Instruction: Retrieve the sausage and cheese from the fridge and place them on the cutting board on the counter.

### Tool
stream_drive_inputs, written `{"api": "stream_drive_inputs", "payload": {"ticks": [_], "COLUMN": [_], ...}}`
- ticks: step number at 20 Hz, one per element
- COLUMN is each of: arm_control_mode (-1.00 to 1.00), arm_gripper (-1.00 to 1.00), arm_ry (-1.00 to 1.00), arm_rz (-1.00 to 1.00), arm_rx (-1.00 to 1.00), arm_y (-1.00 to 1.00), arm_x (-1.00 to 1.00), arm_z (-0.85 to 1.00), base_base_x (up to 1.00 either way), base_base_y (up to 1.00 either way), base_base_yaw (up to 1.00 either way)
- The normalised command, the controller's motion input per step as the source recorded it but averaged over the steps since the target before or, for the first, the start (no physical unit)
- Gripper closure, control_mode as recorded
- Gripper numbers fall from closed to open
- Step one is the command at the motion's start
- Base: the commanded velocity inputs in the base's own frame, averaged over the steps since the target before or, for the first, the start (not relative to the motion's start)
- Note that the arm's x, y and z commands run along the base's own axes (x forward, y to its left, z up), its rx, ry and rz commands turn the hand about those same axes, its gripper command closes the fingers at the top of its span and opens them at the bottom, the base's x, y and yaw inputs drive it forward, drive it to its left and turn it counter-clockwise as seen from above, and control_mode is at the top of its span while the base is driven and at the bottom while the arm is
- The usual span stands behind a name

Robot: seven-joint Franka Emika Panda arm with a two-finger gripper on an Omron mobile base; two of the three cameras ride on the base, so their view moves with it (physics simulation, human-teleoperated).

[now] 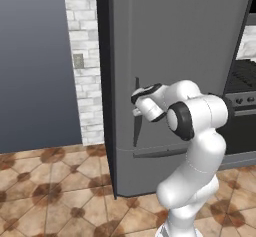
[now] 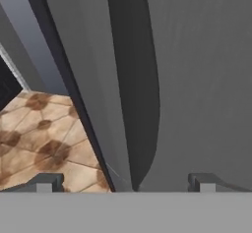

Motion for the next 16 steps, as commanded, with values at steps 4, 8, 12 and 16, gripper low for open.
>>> {"api": "stream_drive_inputs", "payload": {"ticks": [4, 8, 12, 16], "arm_control_mode": [-1.0, -1.0, -1.0, -1.0], "arm_gripper": [-1.0, -1.0, -1.0, -1.0], "arm_ry": [-0.01, 0.0, 0.0, 0.0], "arm_rz": [-0.08, -0.15, -0.16, -0.13], "arm_rx": [0.0, 0.0, 0.0, 0.01], "arm_y": [0.01, 0.05, 0.03, 0.12], "arm_x": [0.31, 0.4, 0.42, 0.31], "arm_z": [-0.08, -0.02, 0.0, -0.01], "base_base_x": [0.0, 0.0, 0.0, 0.0], "base_base_y": [0.0, 0.0, 0.0, 0.0], "base_base_yaw": [0.0, 0.0, 0.0, 0.0]}}
